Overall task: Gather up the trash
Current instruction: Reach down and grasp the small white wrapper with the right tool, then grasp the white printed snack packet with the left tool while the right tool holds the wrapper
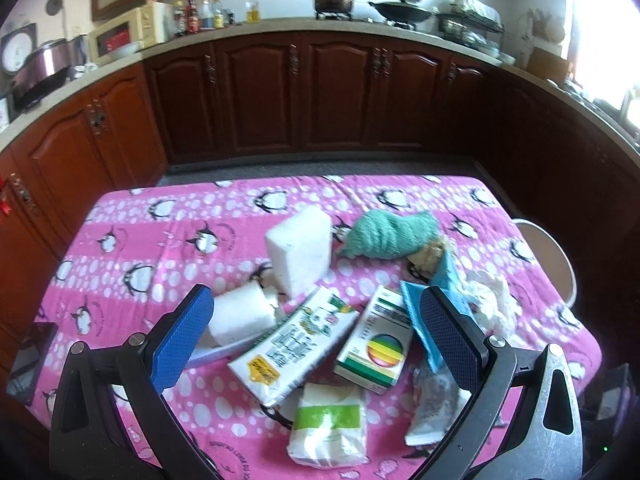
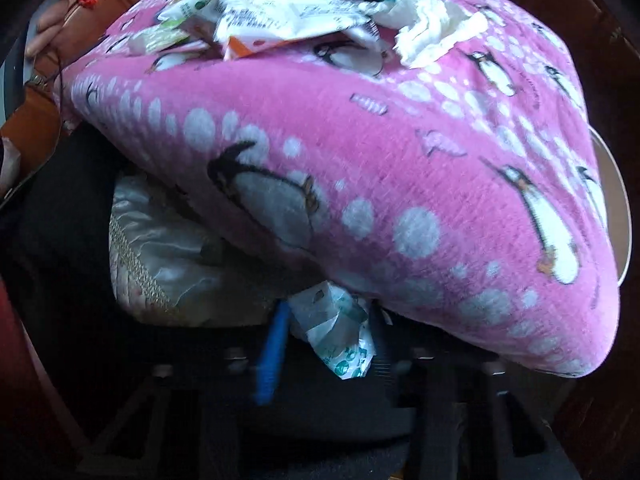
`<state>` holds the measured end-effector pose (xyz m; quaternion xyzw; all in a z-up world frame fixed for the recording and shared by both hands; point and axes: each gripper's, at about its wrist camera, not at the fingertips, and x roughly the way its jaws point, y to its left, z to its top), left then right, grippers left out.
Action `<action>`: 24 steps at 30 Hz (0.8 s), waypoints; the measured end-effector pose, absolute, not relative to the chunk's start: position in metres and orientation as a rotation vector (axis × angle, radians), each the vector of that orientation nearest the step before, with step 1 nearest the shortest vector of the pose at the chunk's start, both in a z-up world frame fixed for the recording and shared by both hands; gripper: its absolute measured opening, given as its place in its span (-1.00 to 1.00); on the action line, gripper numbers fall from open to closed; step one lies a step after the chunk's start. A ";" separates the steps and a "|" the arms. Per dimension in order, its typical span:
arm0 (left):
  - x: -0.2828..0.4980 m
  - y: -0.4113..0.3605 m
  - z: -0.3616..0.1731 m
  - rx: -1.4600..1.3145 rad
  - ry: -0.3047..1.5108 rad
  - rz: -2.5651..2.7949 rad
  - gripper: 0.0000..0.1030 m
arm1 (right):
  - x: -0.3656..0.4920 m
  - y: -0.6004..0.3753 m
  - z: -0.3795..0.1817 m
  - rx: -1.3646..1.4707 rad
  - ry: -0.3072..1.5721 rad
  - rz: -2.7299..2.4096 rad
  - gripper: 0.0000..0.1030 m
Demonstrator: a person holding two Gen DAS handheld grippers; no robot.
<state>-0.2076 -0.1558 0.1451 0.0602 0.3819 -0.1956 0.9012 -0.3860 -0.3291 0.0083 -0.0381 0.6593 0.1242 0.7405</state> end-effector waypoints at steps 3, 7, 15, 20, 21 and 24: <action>-0.210 -0.162 0.142 0.123 0.832 -0.477 0.99 | -0.387 -0.330 0.012 -0.064 1.439 0.268 -0.68; -0.217 -0.178 0.134 0.147 0.923 -0.598 0.99 | -0.385 -0.328 0.048 0.027 1.396 0.368 -0.71; -0.243 -0.219 0.119 0.309 0.980 -0.722 0.99 | -0.366 -0.342 0.108 0.082 1.259 0.434 -0.71; -0.241 -0.222 0.110 0.314 1.023 -0.724 0.99 | -0.352 -0.356 0.113 0.103 1.215 0.395 -0.71; -0.240 -0.222 0.108 0.309 1.032 -0.727 0.99 | -0.347 -0.358 0.114 0.110 1.203 0.383 -0.71; -0.240 -0.227 0.103 0.313 1.058 -0.737 0.99 | -0.337 -0.375 0.119 0.126 1.169 0.337 -0.71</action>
